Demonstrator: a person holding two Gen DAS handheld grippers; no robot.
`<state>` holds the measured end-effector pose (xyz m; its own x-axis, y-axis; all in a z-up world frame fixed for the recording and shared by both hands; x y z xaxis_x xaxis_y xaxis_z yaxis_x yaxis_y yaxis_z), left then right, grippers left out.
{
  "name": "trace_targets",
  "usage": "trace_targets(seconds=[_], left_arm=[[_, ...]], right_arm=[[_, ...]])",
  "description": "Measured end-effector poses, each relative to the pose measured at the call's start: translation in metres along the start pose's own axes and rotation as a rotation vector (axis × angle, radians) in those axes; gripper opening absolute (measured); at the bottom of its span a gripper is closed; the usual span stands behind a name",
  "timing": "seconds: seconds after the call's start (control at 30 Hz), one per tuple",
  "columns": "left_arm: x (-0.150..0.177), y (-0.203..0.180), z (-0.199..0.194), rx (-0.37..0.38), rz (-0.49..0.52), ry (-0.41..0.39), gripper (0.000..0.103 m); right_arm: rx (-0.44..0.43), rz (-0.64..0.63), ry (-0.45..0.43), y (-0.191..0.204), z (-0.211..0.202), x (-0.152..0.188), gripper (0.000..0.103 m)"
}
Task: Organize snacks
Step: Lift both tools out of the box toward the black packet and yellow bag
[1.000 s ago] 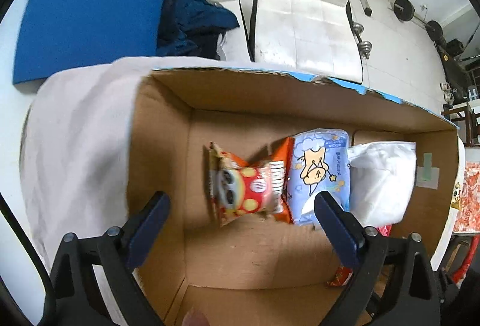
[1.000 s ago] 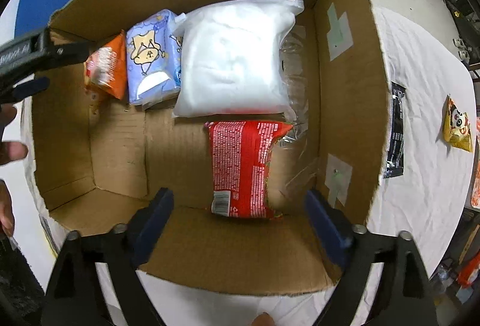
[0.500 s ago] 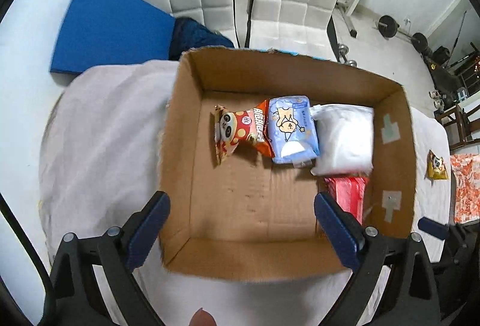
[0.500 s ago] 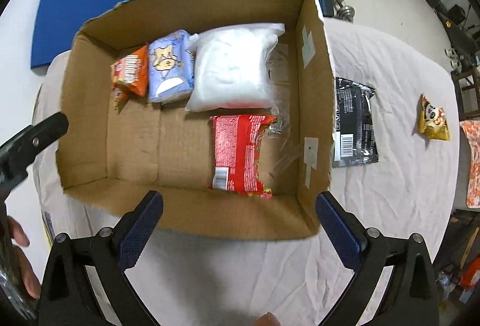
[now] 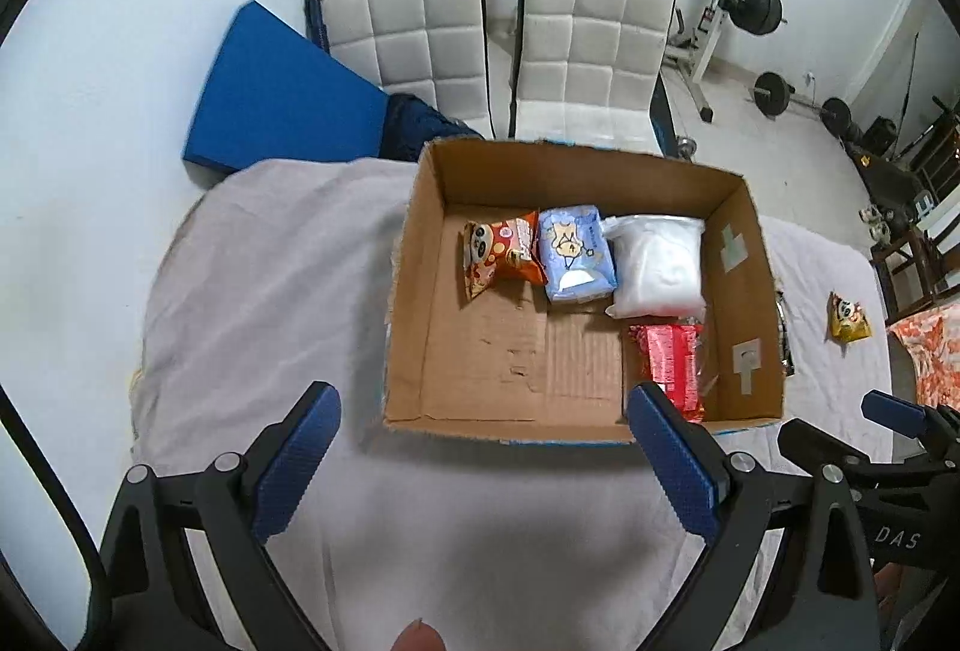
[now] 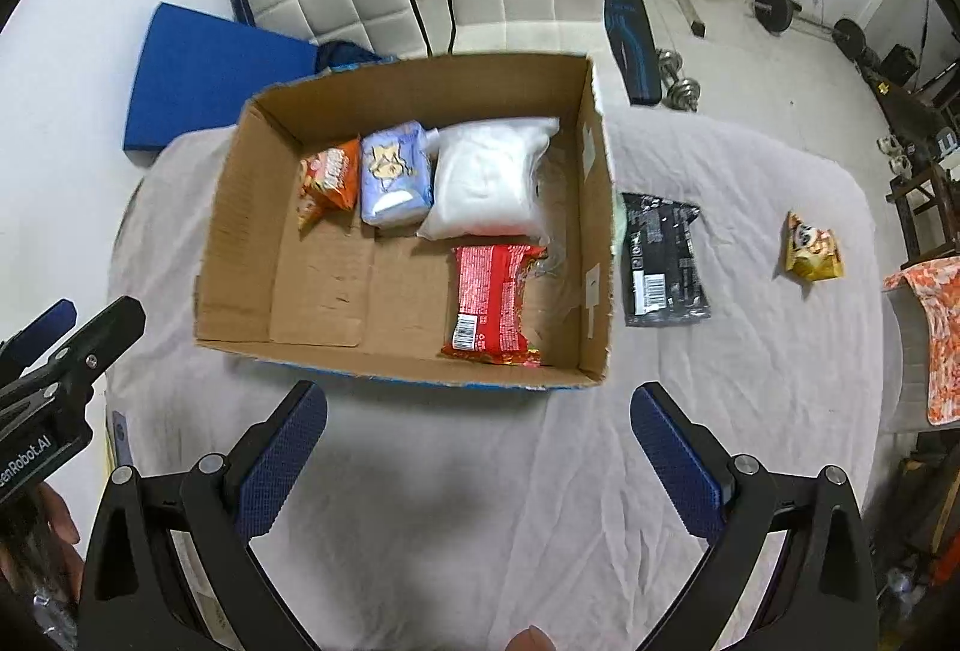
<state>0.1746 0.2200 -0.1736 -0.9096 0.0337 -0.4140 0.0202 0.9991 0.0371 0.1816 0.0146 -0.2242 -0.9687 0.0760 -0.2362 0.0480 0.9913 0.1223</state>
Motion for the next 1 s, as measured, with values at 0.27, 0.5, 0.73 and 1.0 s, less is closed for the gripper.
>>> trace_targets(seconds=[0.27, 0.5, 0.73, 1.0], left_arm=[[0.012, -0.005, -0.050, -0.032, 0.016, -0.058, 0.099], [0.024, -0.005, -0.072, -0.030, 0.011, -0.074, 0.099], [0.029, -0.011, -0.080, -0.024, 0.004, -0.078, 0.099], [0.028, -0.026, -0.070, -0.034, 0.012, -0.054, 0.098]], right_arm=[[-0.020, -0.013, -0.070, -0.001, -0.052, 0.022, 0.103], [-0.016, -0.014, -0.125, -0.005, -0.084, 0.038, 0.103], [-0.033, -0.021, -0.152, -0.008, -0.100, 0.041, 0.103], [-0.050, -0.009, -0.137, -0.026, -0.092, 0.035, 0.103]])
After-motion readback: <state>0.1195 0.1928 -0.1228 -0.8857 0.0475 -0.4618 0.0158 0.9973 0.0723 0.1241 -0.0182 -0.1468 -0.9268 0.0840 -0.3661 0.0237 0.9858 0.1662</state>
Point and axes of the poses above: each gripper's, at about its wrist camera, not at the fingertips, and z roughly the way its jaws point, y to its left, x to its underside, the point moved 4 cm from there along z, roughly the way its jaws point, and after that the axes turned 5 degrees about z, right-handed, at the moved point
